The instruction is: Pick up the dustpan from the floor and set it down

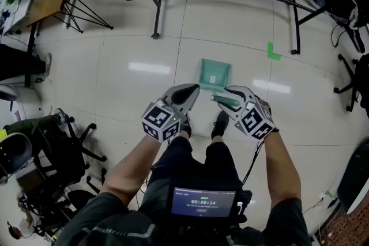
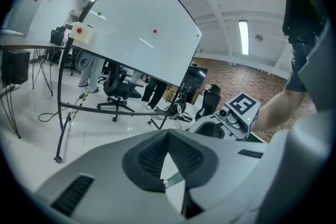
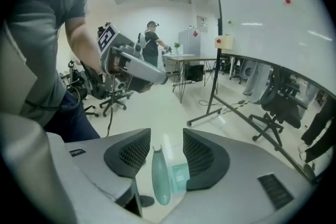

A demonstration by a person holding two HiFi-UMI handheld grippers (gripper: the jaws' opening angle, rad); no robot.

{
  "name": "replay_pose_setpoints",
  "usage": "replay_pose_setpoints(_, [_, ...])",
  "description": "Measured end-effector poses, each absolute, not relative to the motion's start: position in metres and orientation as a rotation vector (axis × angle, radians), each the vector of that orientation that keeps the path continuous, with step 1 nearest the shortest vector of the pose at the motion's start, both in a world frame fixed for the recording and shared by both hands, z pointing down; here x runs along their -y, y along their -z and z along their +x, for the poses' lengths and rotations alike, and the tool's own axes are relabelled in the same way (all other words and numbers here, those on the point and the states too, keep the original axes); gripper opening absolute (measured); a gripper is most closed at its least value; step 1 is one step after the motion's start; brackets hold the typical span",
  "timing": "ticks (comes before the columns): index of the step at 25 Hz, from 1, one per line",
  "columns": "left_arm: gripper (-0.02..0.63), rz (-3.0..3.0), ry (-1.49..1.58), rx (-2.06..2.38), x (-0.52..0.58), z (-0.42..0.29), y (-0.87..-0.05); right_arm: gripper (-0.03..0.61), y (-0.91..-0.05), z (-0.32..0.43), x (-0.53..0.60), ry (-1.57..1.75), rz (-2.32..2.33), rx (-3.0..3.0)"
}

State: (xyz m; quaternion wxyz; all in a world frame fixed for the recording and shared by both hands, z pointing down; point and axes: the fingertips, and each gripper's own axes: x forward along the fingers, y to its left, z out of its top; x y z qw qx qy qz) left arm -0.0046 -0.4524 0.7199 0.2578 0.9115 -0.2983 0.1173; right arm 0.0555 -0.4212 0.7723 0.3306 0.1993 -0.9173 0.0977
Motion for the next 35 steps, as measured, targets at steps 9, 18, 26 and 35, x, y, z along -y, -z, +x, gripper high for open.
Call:
replay_pose_setpoints(9, [0.018, 2.669, -0.153, 0.765, 0.41, -0.024, -0.503, 0.017, -0.524, 0.052, 0.41, -0.107, 0.906, 2.583])
replay_pose_setpoints(18, [0.018, 2.81, -0.015, 0.765, 0.361, -0.027, -0.35, 0.017, -0.35, 0.061, 0.372, -0.116, 1.18, 2.759])
replay_pose_setpoints(26, [0.018, 2.842, 0.095, 0.792, 0.346, -0.029, -0.295, 0.015, -0.309, 0.06, 0.353, -0.162, 1.216, 2.764])
replay_pose_setpoints(35, [0.018, 2.828, 0.098, 0.751, 0.339, 0.0, -0.291, 0.015, -0.302, 0.085, 0.347, -0.172, 1.201, 2.744])
